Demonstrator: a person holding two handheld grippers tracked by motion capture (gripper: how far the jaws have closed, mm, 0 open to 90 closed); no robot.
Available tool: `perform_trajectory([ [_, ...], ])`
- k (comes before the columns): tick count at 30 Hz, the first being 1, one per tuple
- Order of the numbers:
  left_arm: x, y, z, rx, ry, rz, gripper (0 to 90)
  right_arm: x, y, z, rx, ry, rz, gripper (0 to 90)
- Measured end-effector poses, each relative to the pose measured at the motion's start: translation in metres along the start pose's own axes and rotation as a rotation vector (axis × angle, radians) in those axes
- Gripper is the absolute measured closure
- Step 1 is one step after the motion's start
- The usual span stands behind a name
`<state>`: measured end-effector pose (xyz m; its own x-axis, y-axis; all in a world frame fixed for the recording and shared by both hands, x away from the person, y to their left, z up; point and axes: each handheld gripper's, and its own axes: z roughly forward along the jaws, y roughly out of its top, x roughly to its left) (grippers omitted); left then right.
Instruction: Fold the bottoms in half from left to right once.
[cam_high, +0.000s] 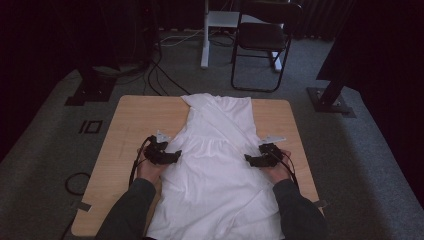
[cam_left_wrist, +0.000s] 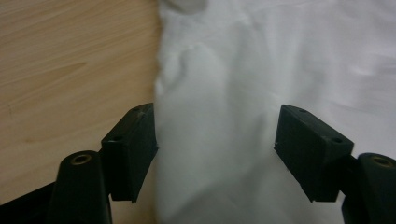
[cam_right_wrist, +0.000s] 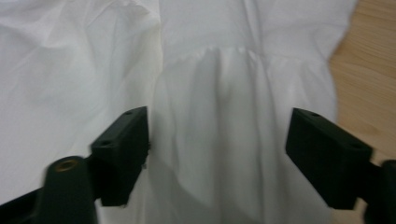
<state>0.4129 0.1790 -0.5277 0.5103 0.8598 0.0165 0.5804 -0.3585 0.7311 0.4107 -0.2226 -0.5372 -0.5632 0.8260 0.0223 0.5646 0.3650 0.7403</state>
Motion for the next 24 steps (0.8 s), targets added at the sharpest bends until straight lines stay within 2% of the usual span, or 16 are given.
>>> perform_trajectory([
  [1, 0.003, 0.001, 0.006, 0.009, -0.006, -0.017, 29.6, 0.001, 0.004, 0.006, 0.012, 0.001, -0.004, 18.0],
  [3, 0.006, 0.002, 0.011, 0.013, -0.005, -0.026, 29.6, 0.003, 0.011, 0.018, 0.027, -0.021, -0.02, 16.1],
  [4, 0.007, 0.002, 0.019, 0.027, -0.006, -0.037, 29.7, 0.004, 0.014, 0.023, 0.042, -0.038, -0.032, 15.9],
  [6, 0.007, 0.002, 0.023, 0.039, -0.007, -0.035, 30.7, 0.003, 0.016, 0.028, 0.046, -0.056, -0.037, 15.9],
  [9, 0.005, 0.001, 0.027, 0.055, -0.022, -0.021, 39.5, -0.003, 0.022, 0.037, 0.052, -0.077, -0.02, 20.8],
  [11, 0.004, -0.001, 0.028, 0.061, -0.017, -0.014, 47.7, -0.008, 0.023, 0.037, 0.047, -0.099, -0.005, 26.7],
  [12, 0.005, -0.001, 0.028, 0.06, -0.021, -0.015, 54.1, -0.011, 0.023, 0.036, 0.049, -0.115, 0.002, 31.4],
  [14, 0.007, -0.001, 0.026, 0.069, -0.015, -0.014, 72.9, -0.02, 0.022, 0.034, 0.051, -0.131, 0.032, 37.9],
  [16, 0.011, -0.003, 0.024, 0.067, -0.02, -0.02, 83.9, -0.029, 0.021, 0.032, 0.044, -0.132, 0.062, 44.3],
  [18, 0.014, -0.004, 0.023, 0.066, -0.019, -0.027, 88.1, -0.036, 0.02, 0.03, 0.034, -0.148, 0.088, 54.8],
  [21, 0.016, -0.007, 0.021, 0.06, -0.019, -0.027, 89.4, -0.041, 0.017, 0.031, 0.031, -0.129, 0.111, 74.5],
  [23, 0.016, -0.011, 0.018, 0.049, -0.029, -0.035, 89.7, -0.042, 0.014, 0.033, 0.039, -0.1, 0.14, 80.7],
  [24, 0.016, -0.014, 0.016, 0.045, -0.033, -0.037, 89.7, -0.041, 0.012, 0.034, 0.046, -0.096, 0.137, 81.9],
])
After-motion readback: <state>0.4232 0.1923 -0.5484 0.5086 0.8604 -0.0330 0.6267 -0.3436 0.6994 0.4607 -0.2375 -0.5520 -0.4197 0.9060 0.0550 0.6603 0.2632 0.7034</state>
